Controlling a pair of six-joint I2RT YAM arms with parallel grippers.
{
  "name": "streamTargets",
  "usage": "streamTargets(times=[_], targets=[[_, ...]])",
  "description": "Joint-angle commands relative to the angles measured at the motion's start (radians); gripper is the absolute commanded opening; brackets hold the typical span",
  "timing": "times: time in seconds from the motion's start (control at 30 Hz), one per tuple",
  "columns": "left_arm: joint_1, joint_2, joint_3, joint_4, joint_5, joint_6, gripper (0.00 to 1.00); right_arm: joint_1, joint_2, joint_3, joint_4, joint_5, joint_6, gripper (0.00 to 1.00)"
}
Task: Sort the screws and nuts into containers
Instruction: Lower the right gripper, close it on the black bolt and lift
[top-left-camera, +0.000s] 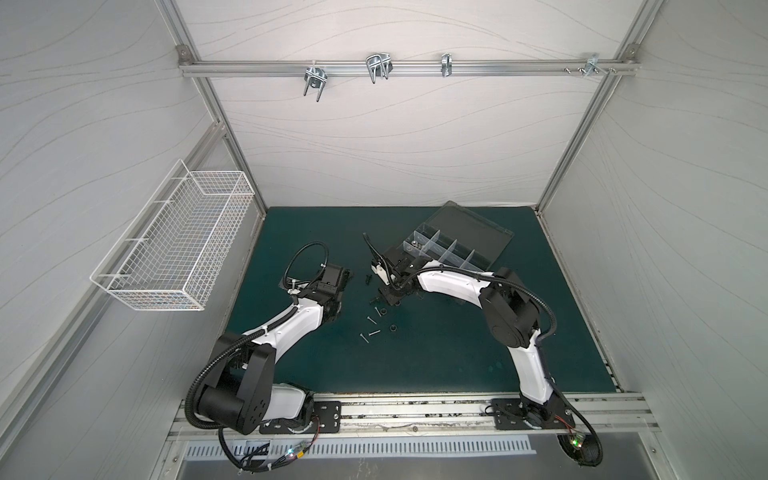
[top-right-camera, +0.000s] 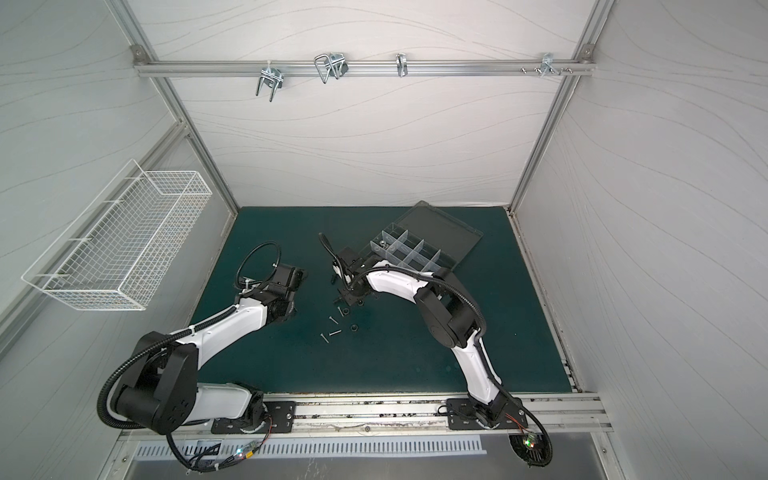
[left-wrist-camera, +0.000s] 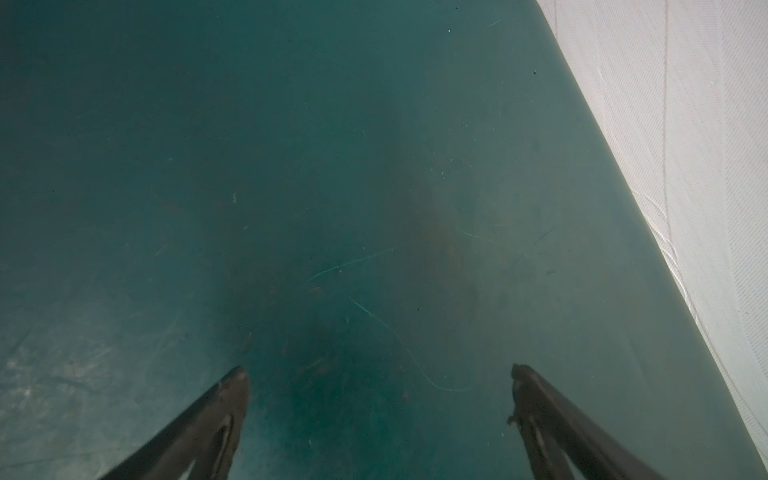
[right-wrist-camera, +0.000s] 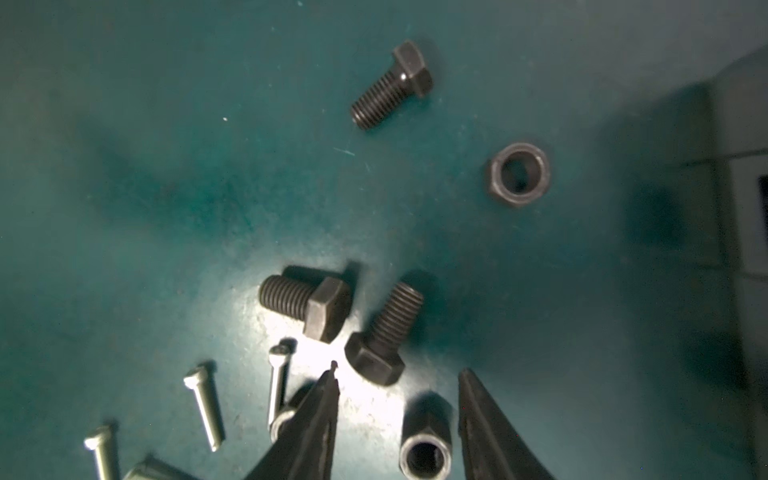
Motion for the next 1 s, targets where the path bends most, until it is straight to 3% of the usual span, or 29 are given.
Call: streamTargets(times=[0.0,0.17,0.63,0.83,0.97], targets=[[0.004,-0.011,0.010,-0.013,-0.018,-0.014,0.99,0.010,0.033,0.029,-0.017,-0.010,0.004,0.48],[0.005,-0.011,0.014,-0.012,-0.019,-0.005,0.99,0.008,0.056,0.040,-0.013,0.006,-0.004,0.46],[0.006,-0.017,0.021,-0.026,-0.024,-0.001,0.99,0.002,0.052,0.038,-0.006,0.005,-0.011,0.18],[0.005,-0.020,0.026,-0.044,-0.025,-0.003,0.99,-0.011,-0.024,0.011,0.000,0.007,-0.011,0.08],[0.005,-0.018,0.031,-0.049,-0.018,0.013,0.99,-0.027,-0.102,-0.018,0.014,0.015,-0.008,0.07]])
